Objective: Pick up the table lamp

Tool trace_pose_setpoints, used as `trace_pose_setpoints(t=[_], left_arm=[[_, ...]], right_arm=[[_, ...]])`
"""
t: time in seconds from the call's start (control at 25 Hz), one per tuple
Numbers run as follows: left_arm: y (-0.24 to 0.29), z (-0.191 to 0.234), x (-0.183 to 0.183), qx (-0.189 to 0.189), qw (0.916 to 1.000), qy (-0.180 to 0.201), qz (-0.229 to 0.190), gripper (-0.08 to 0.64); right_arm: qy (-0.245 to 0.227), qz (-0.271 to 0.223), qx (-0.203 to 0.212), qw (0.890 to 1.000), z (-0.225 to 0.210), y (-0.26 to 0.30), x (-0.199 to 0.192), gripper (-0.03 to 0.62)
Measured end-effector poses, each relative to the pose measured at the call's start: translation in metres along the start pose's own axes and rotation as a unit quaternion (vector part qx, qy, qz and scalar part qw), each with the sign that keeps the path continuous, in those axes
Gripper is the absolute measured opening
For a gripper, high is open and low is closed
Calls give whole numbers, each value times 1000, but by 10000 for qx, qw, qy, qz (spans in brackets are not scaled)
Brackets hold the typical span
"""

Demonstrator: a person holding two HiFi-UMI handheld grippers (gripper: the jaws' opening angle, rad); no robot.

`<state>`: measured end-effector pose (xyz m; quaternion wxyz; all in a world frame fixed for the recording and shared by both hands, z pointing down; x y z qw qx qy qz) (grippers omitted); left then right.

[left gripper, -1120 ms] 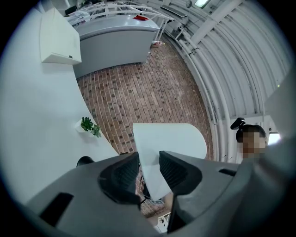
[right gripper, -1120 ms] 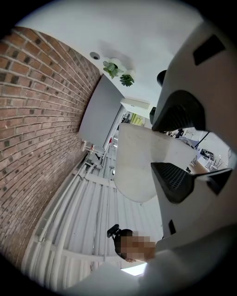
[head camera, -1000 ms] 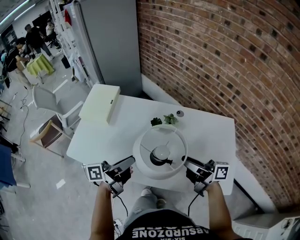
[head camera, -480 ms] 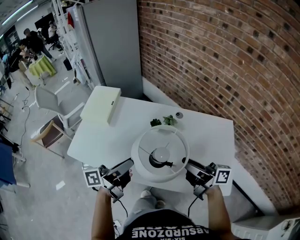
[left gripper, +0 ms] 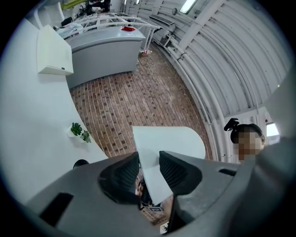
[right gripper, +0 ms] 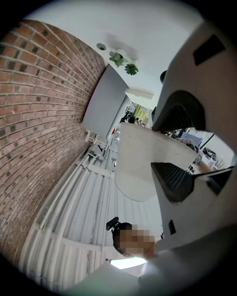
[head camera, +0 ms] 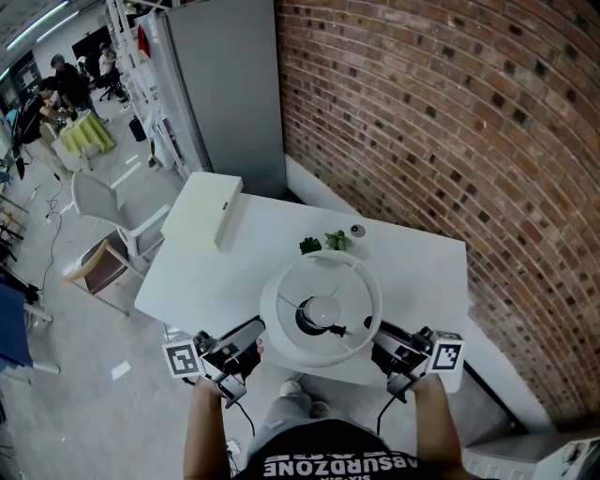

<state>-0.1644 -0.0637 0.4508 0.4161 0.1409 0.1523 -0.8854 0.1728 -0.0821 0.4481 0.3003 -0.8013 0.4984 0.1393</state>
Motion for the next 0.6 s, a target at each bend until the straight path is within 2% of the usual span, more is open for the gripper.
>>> trace_pose_setpoints(t=[0.6], left_arm=[[3, -6, -9, -2, 10000, -10, -68, 135]], right_arm=[[18, 127, -54, 9999, 0, -10, 2, 207]])
Point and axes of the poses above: the fingertips, and each gripper's own axes: y forward along the fingers, z to its left, x out of its top, the point moved 8 cm from there along -y, backward along the fingers, and after that the axes turned 6 degrees about x, right-handed, at the moved point
